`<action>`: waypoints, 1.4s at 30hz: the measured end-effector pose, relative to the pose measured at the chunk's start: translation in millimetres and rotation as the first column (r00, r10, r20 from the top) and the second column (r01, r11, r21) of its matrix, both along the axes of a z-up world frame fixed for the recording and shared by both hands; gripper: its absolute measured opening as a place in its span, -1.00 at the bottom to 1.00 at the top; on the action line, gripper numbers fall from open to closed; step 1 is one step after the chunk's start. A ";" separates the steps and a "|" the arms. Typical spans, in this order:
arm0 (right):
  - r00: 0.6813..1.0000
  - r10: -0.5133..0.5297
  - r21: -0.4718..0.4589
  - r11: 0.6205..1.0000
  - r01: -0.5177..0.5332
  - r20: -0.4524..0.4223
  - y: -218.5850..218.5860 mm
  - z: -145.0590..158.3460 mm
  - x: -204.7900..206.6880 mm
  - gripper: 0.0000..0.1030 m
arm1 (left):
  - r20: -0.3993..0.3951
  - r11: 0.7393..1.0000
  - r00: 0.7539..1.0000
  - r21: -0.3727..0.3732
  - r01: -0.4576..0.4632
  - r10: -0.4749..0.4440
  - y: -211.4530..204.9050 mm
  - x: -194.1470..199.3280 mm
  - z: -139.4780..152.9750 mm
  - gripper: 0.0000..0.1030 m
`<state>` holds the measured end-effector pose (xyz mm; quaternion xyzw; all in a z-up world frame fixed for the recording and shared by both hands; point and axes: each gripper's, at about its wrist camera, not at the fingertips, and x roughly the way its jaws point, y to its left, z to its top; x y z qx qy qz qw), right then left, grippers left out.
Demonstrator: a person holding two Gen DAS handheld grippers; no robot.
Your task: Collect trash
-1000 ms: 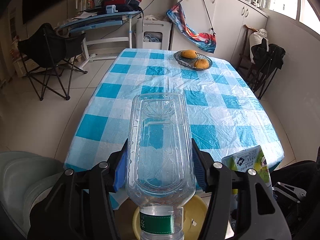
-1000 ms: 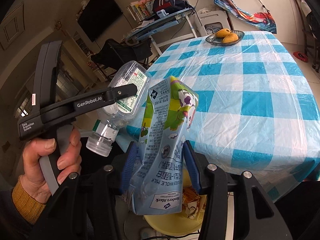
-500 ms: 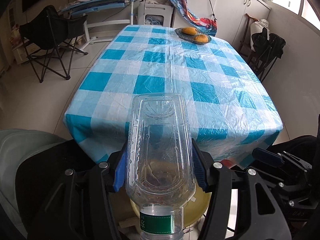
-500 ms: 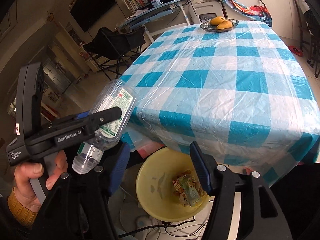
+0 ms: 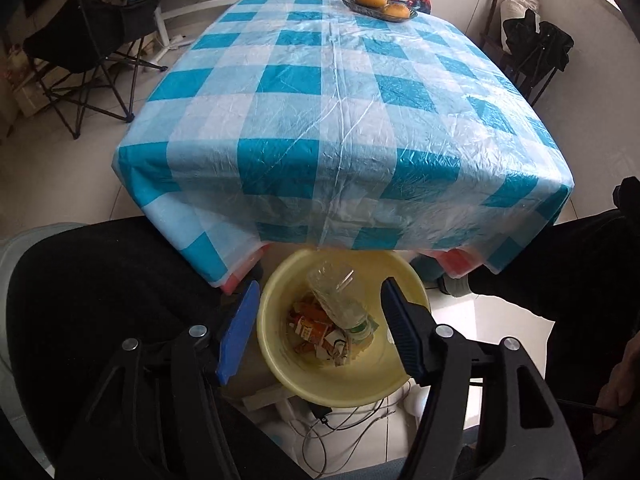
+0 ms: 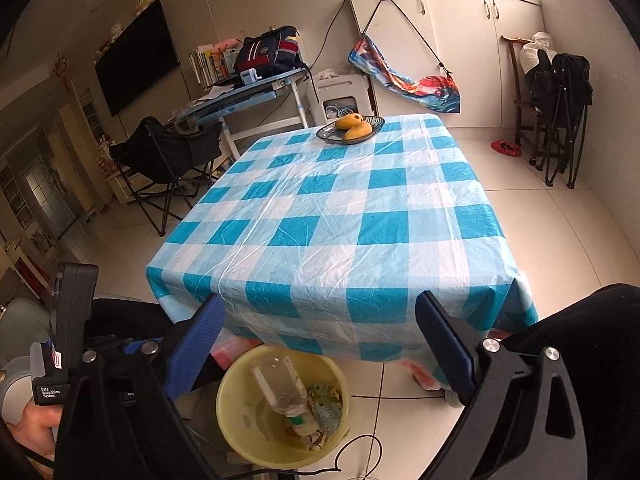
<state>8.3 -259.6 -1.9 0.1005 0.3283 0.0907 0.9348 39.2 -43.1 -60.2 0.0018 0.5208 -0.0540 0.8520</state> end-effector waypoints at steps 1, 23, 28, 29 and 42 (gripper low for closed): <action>1.000 -0.007 -0.016 1.000 0.007 0.014 1.0 2.6 -3.3 0.79 | 0.041 1.000 0.999 0.013 -0.001 0.000 -0.4 -3.2 7.5 0.25; 0.990 -0.054 -0.186 0.979 0.078 0.129 23.5 4.8 -24.8 0.86 | 0.432 0.988 0.900 0.105 -0.116 0.060 8.6 -48.0 92.1 0.77; 0.990 -0.055 -0.192 0.978 0.079 0.127 23.9 4.5 -24.9 0.86 | 0.438 0.986 0.897 0.108 -0.123 0.064 8.6 -49.7 92.8 0.81; 0.991 -0.055 -0.193 0.978 0.079 0.126 23.9 4.4 -24.9 0.86 | 0.439 0.986 0.896 0.108 -0.125 0.066 8.6 -50.2 92.6 0.82; 0.991 -0.056 -0.197 0.977 0.079 0.122 23.5 3.3 -25.3 0.86 | 0.442 0.984 0.893 0.104 -0.145 0.084 11.5 -51.9 94.2 0.86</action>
